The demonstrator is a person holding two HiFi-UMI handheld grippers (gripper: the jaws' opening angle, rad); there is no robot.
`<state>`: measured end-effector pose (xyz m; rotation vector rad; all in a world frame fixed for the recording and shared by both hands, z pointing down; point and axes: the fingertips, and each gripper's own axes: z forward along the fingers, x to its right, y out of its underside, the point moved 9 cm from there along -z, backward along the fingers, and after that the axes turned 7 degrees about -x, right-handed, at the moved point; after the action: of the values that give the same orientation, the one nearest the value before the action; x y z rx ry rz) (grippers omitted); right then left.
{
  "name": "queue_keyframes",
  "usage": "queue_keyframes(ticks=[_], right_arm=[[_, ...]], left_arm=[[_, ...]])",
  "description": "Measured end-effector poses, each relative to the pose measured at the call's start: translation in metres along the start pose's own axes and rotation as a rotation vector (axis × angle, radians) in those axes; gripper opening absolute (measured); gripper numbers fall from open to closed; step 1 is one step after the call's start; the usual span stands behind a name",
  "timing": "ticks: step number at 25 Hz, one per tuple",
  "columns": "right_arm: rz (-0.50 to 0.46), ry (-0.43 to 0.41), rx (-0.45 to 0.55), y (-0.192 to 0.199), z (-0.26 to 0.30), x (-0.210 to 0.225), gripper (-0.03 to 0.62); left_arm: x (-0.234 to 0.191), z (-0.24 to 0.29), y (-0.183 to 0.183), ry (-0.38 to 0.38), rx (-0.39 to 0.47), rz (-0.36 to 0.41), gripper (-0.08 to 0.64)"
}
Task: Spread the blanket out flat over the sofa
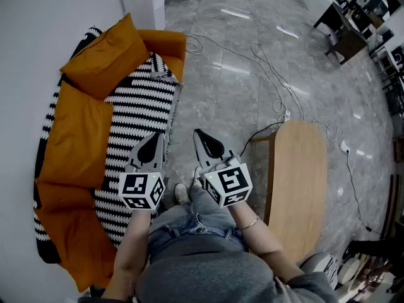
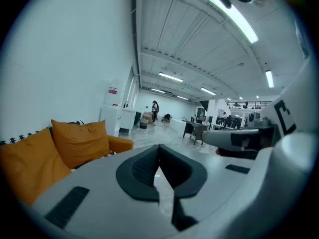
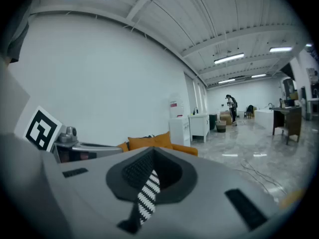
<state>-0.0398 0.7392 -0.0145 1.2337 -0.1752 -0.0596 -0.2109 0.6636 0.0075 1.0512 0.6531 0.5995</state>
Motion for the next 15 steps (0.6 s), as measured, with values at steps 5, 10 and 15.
queue_keyframes(ticks=[5, 10, 15], right_arm=[[0.0, -0.011, 0.007, 0.001, 0.009, -0.002, 0.009], [0.013, -0.016, 0.066, 0.001, 0.008, 0.006, 0.009], [0.034, 0.009, 0.059, 0.005, 0.012, 0.014, 0.011]], left_arm=[[-0.006, 0.0, -0.006, -0.003, 0.034, 0.0, 0.017], [-0.006, 0.005, -0.005, -0.004, 0.033, 0.0, 0.017], [-0.009, 0.007, -0.003, 0.021, 0.03, -0.003, 0.017]])
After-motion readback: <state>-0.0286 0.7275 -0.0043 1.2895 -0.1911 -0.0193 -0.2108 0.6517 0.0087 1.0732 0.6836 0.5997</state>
